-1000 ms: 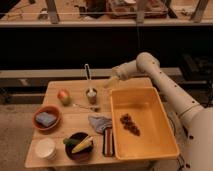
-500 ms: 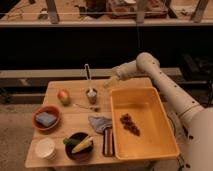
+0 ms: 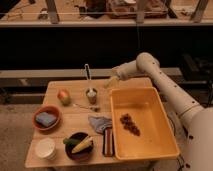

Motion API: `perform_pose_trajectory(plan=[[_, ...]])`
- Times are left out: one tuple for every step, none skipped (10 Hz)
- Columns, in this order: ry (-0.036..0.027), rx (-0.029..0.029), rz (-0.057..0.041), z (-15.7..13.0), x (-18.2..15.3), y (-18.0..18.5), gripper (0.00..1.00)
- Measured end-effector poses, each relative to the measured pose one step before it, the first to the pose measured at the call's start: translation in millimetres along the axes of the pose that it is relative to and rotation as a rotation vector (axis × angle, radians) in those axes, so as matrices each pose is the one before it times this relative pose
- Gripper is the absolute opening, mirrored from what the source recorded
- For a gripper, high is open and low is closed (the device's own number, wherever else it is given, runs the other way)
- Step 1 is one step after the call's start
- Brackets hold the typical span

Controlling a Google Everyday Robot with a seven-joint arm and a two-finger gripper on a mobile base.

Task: Wipe table surface with brush

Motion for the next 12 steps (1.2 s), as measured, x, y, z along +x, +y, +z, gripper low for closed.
perform_pose_trajectory(plan=[[0.00017, -0.00017, 0.00014, 0.13, 0.18, 0.03, 0.80], [-0.00015, 0.00004, -0.00012, -0.04, -0.16, 0.01, 0.80], [0.00006, -0.00001, -0.00001, 0.00, 0.01, 0.01, 0.80], [0.00004, -0.00004, 0.00006, 0.04, 0.05, -0.01, 0.80], [0.00068, 0.00157, 0.00196, -0.43, -0.49, -0.71, 0.80], [0.00854, 0.00730, -0.00254, -0.68, -0.16, -1.25, 0.80], [0.03139, 0.01720, -0.02051, 1.10, -8.96, -2.97, 0.80], [0.03652, 0.00913, -0.02371, 7.65, -14.84, -0.46, 0.80], [0.01874, 0.00355, -0.01566, 5.50, -12.91, 0.72, 0.80], [0.02814, 0.00364, -0.02051, 8.23, -17.36, 0.00, 0.80], [0.00950, -0.00423, -0.01340, 5.70, -12.43, -0.42, 0.80], [-0.00900, -0.01057, 0.00273, 3.93, -7.04, -2.50, 0.80]])
